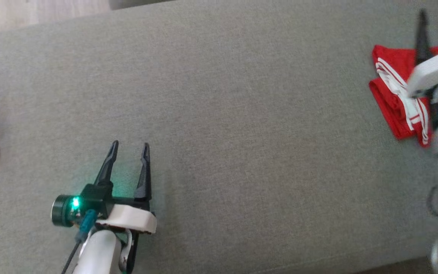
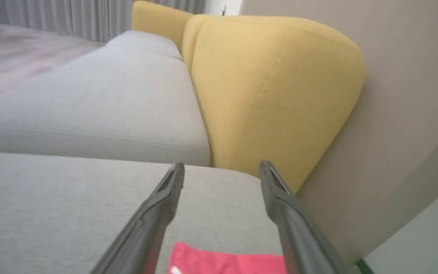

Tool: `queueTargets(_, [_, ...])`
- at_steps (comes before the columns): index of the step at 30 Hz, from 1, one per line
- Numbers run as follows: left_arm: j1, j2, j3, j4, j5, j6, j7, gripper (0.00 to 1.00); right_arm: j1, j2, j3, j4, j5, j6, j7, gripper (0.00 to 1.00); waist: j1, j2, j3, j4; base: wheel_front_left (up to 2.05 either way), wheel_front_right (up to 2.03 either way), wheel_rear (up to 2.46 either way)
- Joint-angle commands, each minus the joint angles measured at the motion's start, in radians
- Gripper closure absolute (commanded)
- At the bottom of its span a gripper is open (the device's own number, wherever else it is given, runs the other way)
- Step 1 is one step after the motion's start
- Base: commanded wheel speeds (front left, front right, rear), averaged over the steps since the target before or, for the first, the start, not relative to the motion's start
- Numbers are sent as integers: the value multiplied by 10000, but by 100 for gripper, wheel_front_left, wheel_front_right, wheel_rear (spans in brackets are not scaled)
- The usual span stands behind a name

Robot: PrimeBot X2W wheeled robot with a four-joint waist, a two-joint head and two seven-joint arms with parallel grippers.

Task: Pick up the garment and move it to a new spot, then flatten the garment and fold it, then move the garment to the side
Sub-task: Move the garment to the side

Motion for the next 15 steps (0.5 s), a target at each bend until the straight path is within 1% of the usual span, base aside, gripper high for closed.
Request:
queueTargets(1, [35, 37, 391, -335, -72, 68, -95, 0, 209, 236, 285, -700, 192, -7, -131, 0, 1, 0, -195, 185, 0, 0, 0])
queueTargets(5, [102, 37, 650, -410, -136, 147, -95, 0, 1530, 927, 775, -2151, 1107, -7, -134, 0, 1, 0, -534, 586, 0, 0, 0])
queueTargets(8, [221, 37, 786, -425, -108, 147, -95, 0, 2567, 1246, 1048, -2775, 1703, -7, -135, 0, 1, 0, -855, 926, 0, 0, 0])
queueTargets(13, [572, 37, 1012, -388, -109, 146, -95, 0, 4039, 1592, 1562, -3251, 2449, -7, -136, 0, 1, 0, -1348, 1417, 0, 0, 0])
queueTargets(15, [662, 37, 1053, -384, -93, 148, -95, 0, 4282, 1625, 1661, -3308, 2525, -7, -136, 0, 1, 0, -1433, 1483, 0, 0, 0])
